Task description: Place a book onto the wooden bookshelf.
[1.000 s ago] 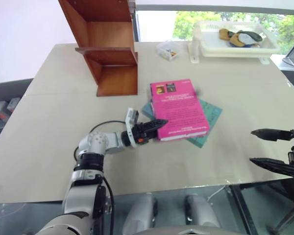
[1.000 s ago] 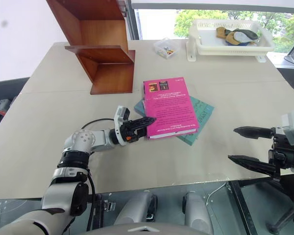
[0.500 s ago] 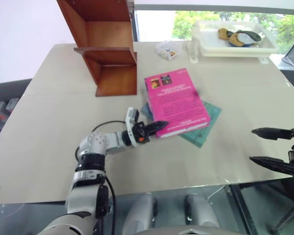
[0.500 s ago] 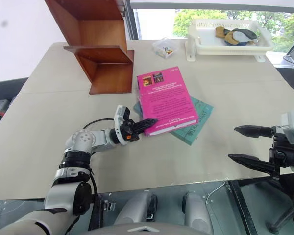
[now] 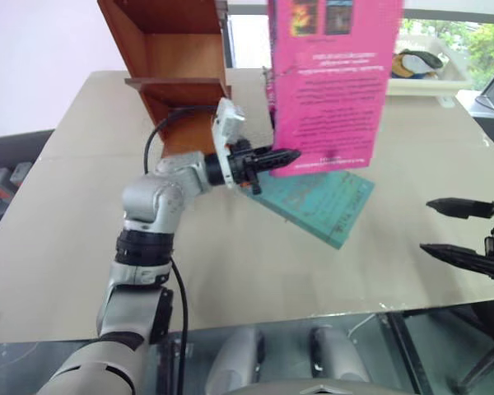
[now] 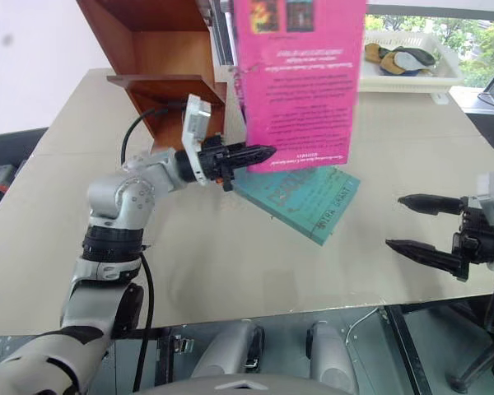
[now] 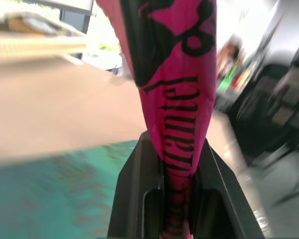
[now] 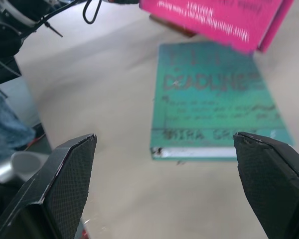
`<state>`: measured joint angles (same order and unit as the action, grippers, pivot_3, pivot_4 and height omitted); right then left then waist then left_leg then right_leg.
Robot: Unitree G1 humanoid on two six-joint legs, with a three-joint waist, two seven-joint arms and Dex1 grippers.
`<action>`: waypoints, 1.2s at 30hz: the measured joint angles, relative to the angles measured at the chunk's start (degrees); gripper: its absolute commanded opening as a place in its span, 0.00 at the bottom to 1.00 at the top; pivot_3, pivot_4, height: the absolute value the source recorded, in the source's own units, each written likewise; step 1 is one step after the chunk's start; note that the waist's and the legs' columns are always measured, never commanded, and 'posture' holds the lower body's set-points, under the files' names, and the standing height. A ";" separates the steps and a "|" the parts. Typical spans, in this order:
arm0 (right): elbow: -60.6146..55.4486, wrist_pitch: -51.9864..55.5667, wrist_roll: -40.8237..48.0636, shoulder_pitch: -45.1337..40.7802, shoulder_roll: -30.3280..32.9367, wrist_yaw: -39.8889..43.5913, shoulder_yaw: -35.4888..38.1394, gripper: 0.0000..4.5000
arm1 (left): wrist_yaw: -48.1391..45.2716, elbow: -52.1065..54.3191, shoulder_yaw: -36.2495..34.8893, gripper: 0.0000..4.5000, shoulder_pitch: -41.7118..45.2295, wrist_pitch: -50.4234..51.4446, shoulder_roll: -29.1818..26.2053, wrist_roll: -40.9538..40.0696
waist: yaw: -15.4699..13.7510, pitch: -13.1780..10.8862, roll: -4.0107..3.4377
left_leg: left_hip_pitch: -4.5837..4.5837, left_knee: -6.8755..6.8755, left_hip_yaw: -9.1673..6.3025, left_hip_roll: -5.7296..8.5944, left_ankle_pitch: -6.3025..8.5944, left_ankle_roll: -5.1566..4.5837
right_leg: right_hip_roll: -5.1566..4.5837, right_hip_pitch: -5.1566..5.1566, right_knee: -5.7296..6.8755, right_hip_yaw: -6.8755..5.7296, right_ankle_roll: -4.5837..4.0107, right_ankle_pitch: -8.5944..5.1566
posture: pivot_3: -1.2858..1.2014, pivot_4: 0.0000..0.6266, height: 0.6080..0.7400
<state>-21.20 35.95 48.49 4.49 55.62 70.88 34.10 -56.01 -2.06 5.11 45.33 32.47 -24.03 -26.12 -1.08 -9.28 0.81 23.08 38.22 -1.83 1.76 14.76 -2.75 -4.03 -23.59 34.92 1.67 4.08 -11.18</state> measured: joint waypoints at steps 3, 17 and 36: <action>3.38 0.04 3.05 -3.20 -1.73 0.22 0.13 1.00 | 0.47 -2.22 5.72 0.01 4.53 -12.86 -2.02 11.05 | 0.02 -0.03 0.04 | 0.08 0.02 0.00 0.02 0.03 -0.06 | 0.00 -0.02 -0.06 -0.02 0.07 0.04 | 0.52 0.24 1.00; 23.86 -0.35 10.11 -21.34 -5.58 4.42 -0.69 1.00 | 4.74 -24.69 14.86 0.01 29.56 -44.09 -14.64 42.90 | 0.40 -0.20 -0.08 | 0.23 0.03 -0.03 0.05 0.12 -0.25 | 0.18 -0.13 -0.03 -0.14 0.13 0.05 | 0.52 0.24 1.00; 40.19 -4.96 1.70 -37.25 -6.51 12.39 -9.64 1.00 | -1.93 -32.16 15.45 0.01 33.68 -45.71 -34.12 56.35 | 0.84 -0.28 -0.18 | 0.64 0.21 -0.14 0.04 0.11 -0.26 | 0.28 -0.49 0.09 -0.27 0.20 0.08 | 0.52 0.24 1.00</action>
<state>18.99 30.99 50.19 -32.76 49.11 83.27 24.45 -57.94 -34.21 20.55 79.01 -13.24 -58.15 30.23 -0.24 -9.56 0.63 23.72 38.43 -1.96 1.80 14.87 -3.01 -3.75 -24.08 35.00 1.40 4.28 -11.10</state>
